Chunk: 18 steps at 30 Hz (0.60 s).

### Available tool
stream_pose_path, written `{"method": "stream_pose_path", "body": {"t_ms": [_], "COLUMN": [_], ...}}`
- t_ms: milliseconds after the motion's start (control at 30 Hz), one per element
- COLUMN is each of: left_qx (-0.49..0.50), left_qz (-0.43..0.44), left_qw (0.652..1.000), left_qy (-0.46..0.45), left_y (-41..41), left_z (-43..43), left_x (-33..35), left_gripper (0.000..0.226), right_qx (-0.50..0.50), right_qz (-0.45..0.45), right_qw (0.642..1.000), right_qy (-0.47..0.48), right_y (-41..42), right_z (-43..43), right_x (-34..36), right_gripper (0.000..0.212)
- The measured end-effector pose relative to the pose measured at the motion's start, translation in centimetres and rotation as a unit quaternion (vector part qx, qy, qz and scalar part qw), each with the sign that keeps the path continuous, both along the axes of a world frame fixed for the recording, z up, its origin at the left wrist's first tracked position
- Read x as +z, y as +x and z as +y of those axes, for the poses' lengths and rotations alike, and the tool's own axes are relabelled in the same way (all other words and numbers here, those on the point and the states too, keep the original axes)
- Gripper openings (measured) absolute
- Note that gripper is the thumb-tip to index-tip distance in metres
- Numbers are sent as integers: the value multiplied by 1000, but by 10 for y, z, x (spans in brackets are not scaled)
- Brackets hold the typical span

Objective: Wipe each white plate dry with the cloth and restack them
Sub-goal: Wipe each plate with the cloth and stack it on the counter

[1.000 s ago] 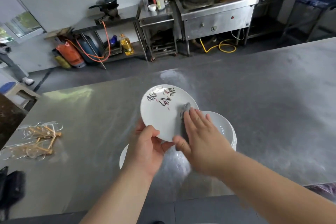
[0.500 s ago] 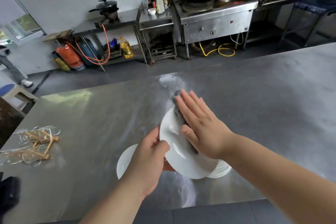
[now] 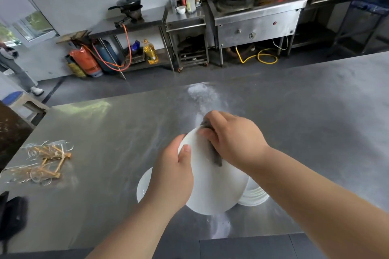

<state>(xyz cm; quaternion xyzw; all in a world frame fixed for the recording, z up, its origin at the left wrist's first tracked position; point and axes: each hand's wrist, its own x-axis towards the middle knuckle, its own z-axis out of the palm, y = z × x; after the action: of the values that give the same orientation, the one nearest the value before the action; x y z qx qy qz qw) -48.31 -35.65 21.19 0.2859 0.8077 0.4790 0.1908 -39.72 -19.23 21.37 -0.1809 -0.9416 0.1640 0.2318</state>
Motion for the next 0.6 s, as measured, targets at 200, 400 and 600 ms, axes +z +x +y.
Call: {"method": "stream_pose_path", "body": {"t_ms": [200, 400, 600], "left_qx": [65, 54, 14], "left_qz": [39, 61, 80], "left_qw": [994, 996, 995], "left_qy": [73, 35, 63], "left_y": [1, -5, -8], "left_z": [-3, -12, -6], "left_x": [8, 4, 20], "left_gripper": [32, 32, 35], "right_qx": [-54, 34, 41], "right_qz": [2, -52, 65], "right_qw": [997, 978, 993], "right_qy": [-51, -198, -86], "right_y": [4, 30, 12], "right_z": [-2, 7, 2], "right_x": [11, 7, 31], "right_gripper": [31, 53, 24]}}
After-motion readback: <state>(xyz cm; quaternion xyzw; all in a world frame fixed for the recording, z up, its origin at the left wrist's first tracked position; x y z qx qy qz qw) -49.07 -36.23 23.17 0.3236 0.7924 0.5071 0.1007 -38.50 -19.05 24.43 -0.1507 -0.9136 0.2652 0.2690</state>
